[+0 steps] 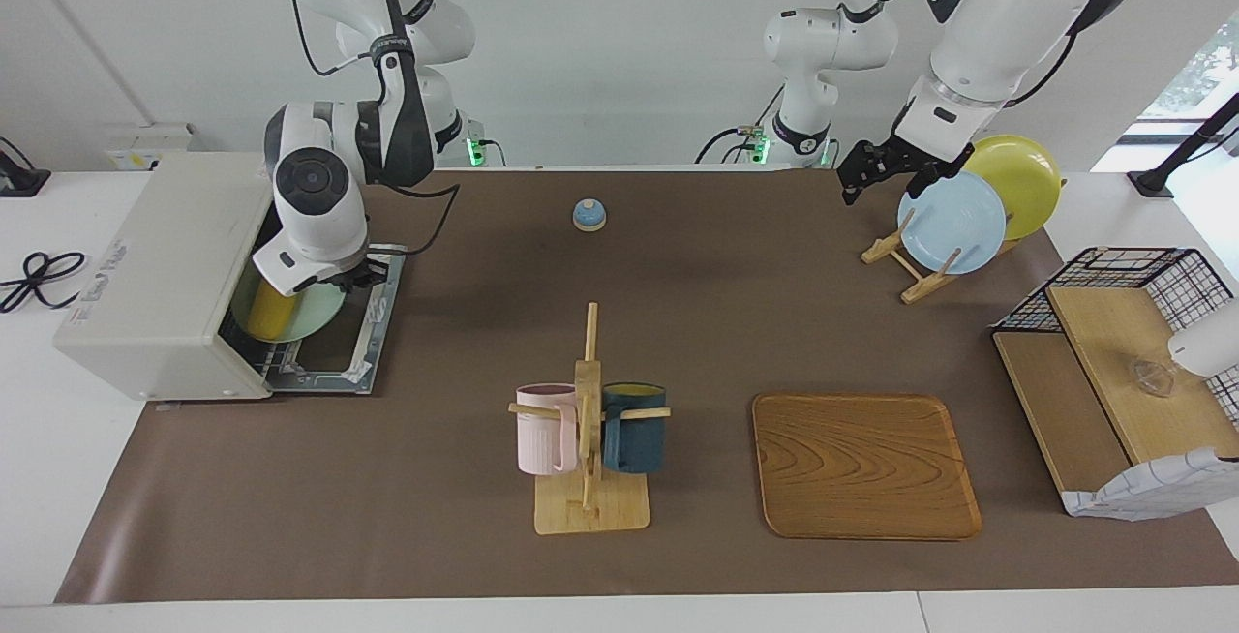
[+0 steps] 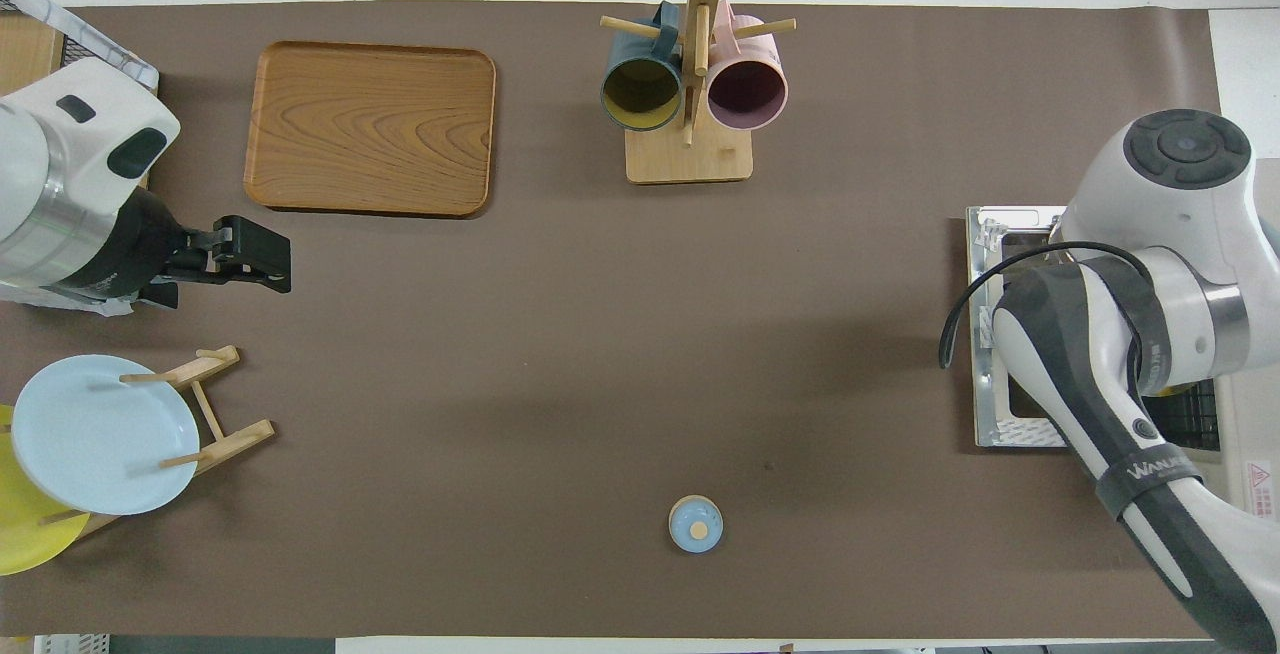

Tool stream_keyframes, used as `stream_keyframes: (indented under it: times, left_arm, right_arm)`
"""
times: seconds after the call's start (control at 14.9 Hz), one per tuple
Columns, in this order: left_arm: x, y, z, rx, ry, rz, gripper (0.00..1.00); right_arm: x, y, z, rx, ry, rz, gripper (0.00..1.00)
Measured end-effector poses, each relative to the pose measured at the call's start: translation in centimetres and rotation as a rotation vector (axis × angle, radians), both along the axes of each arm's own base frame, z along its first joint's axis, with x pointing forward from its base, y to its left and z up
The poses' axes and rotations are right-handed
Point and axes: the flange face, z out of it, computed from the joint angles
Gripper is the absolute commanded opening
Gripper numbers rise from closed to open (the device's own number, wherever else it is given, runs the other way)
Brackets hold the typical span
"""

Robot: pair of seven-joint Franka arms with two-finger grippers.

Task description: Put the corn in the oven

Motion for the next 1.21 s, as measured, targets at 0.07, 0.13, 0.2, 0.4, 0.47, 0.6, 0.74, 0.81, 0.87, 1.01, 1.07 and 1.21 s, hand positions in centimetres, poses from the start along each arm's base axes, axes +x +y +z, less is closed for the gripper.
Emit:
stream_keyframes:
  times: [0.07, 0.13, 0.2, 0.4, 0.47, 0.6, 0.74, 0.81, 0.87, 1.01, 1.07, 1.21]
  left_arm:
    - [0.0, 0.0, 0.0, 0.0, 0.0, 0.0, 1.0]
    - [0.0, 0.0, 0.0, 0.0, 0.0, 0.0, 1.0]
    - [0.0, 0.0, 0.0, 0.0, 0.0, 0.0, 1.0]
    - [0.0, -0.1, 0.0, 0.0, 0.0, -0.001, 1.0]
    - [0.0, -0.1, 0.0, 0.0, 0.0, -0.001, 1.0]
    - [0.0, -0.1, 0.0, 0.0, 0.0, -0.001, 1.0]
    - [0.0, -0.1, 0.0, 0.0, 0.0, -0.001, 1.0]
    - [0.0, -0.1, 0.0, 0.0, 0.0, -0.001, 1.0]
    - [0.0, -0.1, 0.0, 0.0, 0.0, -0.001, 1.0]
    - [0.0, -0.1, 0.0, 0.0, 0.0, -0.001, 1.0]
    - [0.0, -0.1, 0.0, 0.0, 0.0, -0.001, 1.0]
    - [0.0, -0.1, 0.0, 0.0, 0.0, -0.001, 1.0]
  right_arm:
    - [-0.3, -0.8, -0.4, 0.007, -0.009, 0.002, 0.0]
    - [-0.7, -1.5, -0.9, 0.015, -0.017, 0.009, 0.0]
    - [-1.0, -2.2, -1.2, 0.021, -0.02, 0.014, 0.0]
    - [-1.4, -2.3, -1.1, 0.026, -0.025, 0.025, 0.0]
    - [-1.5, -2.3, -1.1, 0.027, -0.024, 0.026, 0.08]
    - [-1.6, -2.2, -1.3, 0.027, -0.019, 0.028, 0.14]
    - [-1.8, -2.2, -1.5, 0.027, -0.01, 0.028, 0.21]
    - [-1.8, -2.2, -1.6, 0.027, -0.006, 0.029, 0.25]
    - [-1.8, -2.1, -1.5, 0.027, -0.004, 0.03, 0.27]
    - [-1.7, -2.0, -1.0, 0.027, 0.0, 0.04, 0.27]
    - [-1.5, -1.8, -0.5, 0.026, 0.006, 0.045, 0.28]
    - [-1.2, -1.6, 0.7, 0.021, 0.013, 0.045, 0.28]
